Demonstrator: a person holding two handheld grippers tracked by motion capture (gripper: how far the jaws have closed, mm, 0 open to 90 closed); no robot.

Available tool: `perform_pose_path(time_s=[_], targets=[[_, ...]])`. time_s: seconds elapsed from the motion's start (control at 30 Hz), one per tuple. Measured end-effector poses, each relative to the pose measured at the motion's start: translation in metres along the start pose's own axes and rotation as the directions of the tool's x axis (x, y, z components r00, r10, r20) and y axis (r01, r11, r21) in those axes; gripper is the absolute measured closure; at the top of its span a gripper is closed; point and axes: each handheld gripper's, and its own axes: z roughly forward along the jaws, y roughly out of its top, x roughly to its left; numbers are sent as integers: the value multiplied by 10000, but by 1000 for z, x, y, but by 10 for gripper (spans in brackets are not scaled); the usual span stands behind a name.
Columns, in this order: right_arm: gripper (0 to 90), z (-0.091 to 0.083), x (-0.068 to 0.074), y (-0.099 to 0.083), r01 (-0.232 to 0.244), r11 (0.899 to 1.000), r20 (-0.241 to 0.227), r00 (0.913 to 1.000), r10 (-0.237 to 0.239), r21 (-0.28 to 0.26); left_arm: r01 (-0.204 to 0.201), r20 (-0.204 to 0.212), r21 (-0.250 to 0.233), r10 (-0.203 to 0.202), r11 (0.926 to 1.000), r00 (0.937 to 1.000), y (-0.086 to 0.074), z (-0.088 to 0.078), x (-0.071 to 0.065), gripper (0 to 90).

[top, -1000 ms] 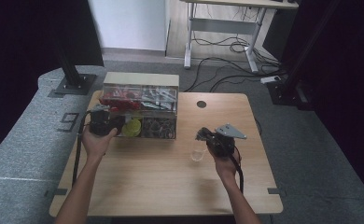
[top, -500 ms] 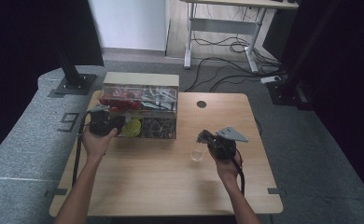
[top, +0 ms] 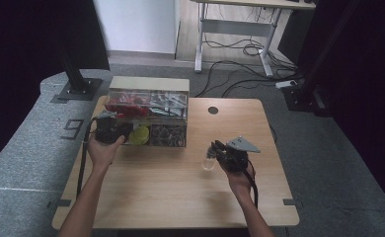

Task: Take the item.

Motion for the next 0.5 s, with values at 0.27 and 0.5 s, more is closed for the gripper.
perform_pose_path(time_s=[0.27,0.5], targets=[[680,0,2,0,79,10000,217,9997,-78,-53,-22,0,40,22,10000,10000,0,1,-1,893],[666,-1,2,-2,18,10000,163,9999,-17,-64,-51,-14,46,51,10000,10000,0,0,-1,893]])
